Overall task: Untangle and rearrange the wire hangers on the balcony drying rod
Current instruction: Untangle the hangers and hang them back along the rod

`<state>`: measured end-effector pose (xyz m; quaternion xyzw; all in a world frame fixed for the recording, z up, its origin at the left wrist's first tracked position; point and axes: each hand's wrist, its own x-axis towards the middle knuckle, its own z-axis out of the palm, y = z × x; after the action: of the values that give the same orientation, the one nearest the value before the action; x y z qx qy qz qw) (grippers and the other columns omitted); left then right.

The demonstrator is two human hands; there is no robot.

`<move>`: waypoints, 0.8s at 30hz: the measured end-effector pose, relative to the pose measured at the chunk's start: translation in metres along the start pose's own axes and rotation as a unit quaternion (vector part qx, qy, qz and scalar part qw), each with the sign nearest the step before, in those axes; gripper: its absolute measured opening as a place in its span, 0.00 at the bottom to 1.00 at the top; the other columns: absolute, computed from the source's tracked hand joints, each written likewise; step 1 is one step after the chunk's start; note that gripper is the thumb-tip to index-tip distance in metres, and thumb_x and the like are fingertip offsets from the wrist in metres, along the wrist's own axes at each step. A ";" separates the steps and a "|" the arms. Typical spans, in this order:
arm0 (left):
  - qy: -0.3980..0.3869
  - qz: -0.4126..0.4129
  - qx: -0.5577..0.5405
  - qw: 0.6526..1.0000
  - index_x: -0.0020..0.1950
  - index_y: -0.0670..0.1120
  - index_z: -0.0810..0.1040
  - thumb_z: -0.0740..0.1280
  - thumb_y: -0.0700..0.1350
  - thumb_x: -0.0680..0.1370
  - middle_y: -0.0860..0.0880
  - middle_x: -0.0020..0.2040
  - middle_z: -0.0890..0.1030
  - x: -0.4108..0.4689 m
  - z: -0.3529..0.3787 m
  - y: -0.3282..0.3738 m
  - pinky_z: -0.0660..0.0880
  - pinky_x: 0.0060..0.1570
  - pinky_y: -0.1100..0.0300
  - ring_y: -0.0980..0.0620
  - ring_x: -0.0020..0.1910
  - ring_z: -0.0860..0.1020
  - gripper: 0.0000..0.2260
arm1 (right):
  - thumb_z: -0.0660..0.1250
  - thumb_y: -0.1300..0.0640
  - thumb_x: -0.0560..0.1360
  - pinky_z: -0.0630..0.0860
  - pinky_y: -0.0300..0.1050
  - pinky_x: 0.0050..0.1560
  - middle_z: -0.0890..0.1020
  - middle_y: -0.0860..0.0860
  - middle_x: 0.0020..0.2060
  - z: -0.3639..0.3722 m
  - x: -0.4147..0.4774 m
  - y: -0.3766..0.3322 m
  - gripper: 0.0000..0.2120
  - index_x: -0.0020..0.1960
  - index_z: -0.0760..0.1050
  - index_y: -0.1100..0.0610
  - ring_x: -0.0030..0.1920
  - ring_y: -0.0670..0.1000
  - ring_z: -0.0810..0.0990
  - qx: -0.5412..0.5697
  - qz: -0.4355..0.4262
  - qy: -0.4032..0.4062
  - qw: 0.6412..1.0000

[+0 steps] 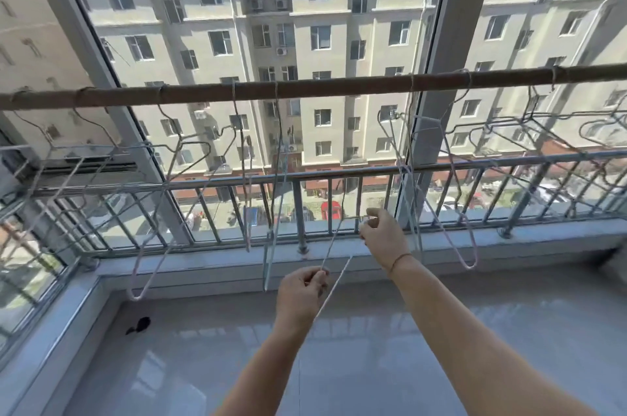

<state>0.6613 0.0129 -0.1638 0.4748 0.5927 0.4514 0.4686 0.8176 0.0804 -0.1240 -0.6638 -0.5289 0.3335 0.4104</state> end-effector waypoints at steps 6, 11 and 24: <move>-0.081 0.014 0.069 0.994 0.41 0.49 0.82 0.66 0.38 0.77 0.52 0.35 0.82 0.009 -0.037 -0.014 0.73 0.43 0.65 0.58 0.36 0.77 0.09 | 0.61 0.63 0.75 0.72 0.47 0.60 0.70 0.60 0.61 0.001 -0.004 0.023 0.22 0.69 0.67 0.60 0.46 0.52 0.74 -0.167 -0.070 -0.098 0.979; -0.128 0.023 0.107 0.986 0.43 0.48 0.81 0.65 0.38 0.77 0.47 0.39 0.81 0.017 -0.061 -0.016 0.71 0.48 0.63 0.54 0.41 0.77 0.08 | 0.62 0.58 0.76 0.71 0.50 0.64 0.68 0.55 0.62 -0.005 -0.011 0.028 0.21 0.69 0.68 0.56 0.53 0.53 0.74 -0.220 -0.098 -0.124 0.963; 0.115 0.062 0.175 0.976 0.52 0.42 0.81 0.71 0.42 0.73 0.46 0.49 0.80 0.020 -0.033 -0.015 0.72 0.52 0.59 0.51 0.47 0.77 0.09 | 0.66 0.55 0.74 0.73 0.35 0.38 0.82 0.49 0.30 -0.025 -0.051 0.030 0.09 0.39 0.82 0.56 0.31 0.42 0.76 -0.226 -0.080 -0.141 0.961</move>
<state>0.6245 0.0272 -0.1763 0.5303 0.6814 0.4207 0.2783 0.8413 0.0225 -0.1390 -0.6414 -0.6941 0.2614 0.1961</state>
